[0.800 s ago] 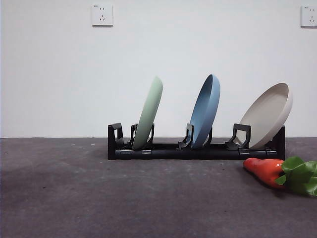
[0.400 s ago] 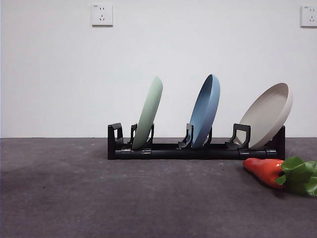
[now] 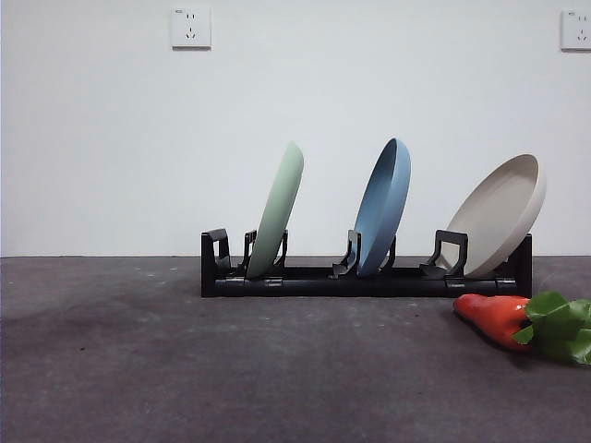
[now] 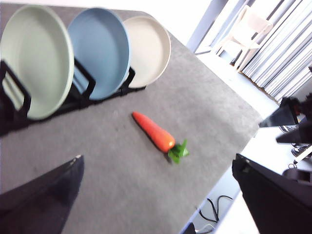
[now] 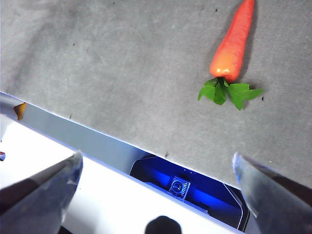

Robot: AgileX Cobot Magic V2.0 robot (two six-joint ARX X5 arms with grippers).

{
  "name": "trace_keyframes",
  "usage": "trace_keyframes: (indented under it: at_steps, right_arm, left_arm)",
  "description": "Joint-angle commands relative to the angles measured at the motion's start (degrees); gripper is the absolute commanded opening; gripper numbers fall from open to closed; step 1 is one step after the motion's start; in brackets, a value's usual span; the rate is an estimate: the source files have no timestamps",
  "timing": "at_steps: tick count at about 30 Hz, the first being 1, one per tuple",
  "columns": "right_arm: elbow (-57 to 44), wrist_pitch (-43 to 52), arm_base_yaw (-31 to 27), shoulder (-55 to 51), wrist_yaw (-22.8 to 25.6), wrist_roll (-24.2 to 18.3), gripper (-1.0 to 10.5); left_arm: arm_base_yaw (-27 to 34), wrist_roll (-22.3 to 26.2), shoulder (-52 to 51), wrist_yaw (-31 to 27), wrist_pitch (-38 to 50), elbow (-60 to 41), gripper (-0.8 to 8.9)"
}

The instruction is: Take the green plate from the plate rack,put the plate on the table,take the carrot from the table,put the carrot in the plate

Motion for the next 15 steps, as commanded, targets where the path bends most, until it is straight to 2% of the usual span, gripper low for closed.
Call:
trace_keyframes:
  at_steps: [1,6,15]
  right_arm:
    - [0.2,0.3,0.1,0.1,0.1,0.6,5.7]
    - [0.2,0.3,0.1,0.1,0.1,0.7,5.7]
    - [0.2,0.2,0.1,0.0,0.1,0.7,5.7]
  left_arm:
    - [-2.8,0.1,4.3,-3.1,2.5,3.0,6.28]
    - [-7.5,0.5,13.0,-8.7,7.0,8.4,6.28]
    - [-11.6,1.8,27.5,-15.0,19.8,12.2,6.28]
